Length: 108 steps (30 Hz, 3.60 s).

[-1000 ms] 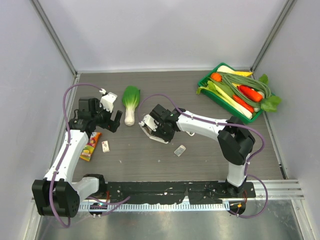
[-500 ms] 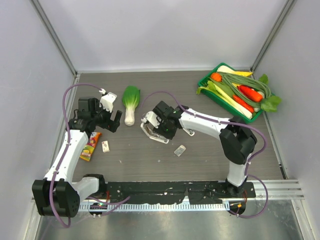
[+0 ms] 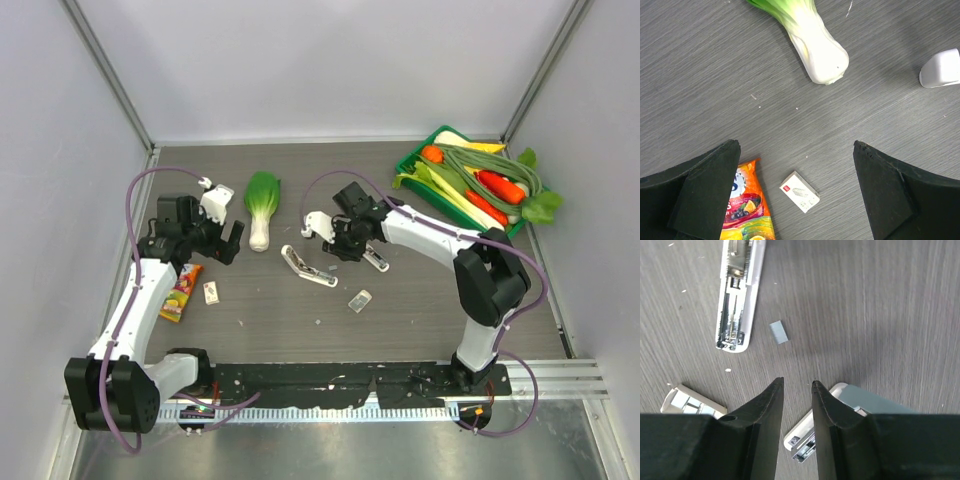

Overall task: Load the staples into the stapler
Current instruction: Adjust the stapler at the center of the board, then pick up the staple from the center of the board.

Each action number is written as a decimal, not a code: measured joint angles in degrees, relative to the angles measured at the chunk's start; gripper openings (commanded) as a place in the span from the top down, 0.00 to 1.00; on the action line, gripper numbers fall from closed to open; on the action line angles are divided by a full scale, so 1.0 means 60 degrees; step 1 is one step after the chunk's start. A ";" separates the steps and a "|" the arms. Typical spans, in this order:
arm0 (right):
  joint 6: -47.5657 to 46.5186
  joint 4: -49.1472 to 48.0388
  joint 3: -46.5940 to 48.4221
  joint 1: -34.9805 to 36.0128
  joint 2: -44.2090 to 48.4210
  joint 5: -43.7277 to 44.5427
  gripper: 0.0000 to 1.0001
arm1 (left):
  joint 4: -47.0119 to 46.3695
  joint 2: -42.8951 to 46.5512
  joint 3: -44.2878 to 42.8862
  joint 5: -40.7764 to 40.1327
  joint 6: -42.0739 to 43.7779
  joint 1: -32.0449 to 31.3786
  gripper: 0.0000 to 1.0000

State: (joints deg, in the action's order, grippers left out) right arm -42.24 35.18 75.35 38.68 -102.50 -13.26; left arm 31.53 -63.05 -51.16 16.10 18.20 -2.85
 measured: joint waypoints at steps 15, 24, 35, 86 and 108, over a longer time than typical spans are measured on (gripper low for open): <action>-0.3184 0.0648 0.0372 -0.0350 -0.1239 -0.2047 0.64 | 0.0000 0.0000 0.0000 0.0011 0.0000 0.0087 0.00; -0.3395 0.0663 0.0528 -0.0350 -0.1676 -0.2277 0.64 | 0.0000 0.0000 0.0000 0.0040 0.0000 0.0120 0.00; -0.3067 0.0076 0.0229 -0.0200 -0.1708 -0.2331 0.59 | 0.0000 0.0000 0.0000 0.0073 0.0000 0.0124 0.00; -0.2364 -0.0656 -0.0641 0.0273 -0.0586 -0.2175 0.50 | 0.0000 0.0000 0.0069 0.0215 -0.0004 0.0197 0.00; -0.3585 0.0127 -0.0146 0.0550 -0.1464 -0.2652 0.55 | 0.0000 -0.0004 0.0069 0.0284 -0.0007 0.0226 0.00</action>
State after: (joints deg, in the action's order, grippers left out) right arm -63.75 35.94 74.48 41.98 -111.28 -29.17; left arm 31.53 -63.07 -50.74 17.80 18.15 -1.50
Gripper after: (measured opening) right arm 0.482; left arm 0.996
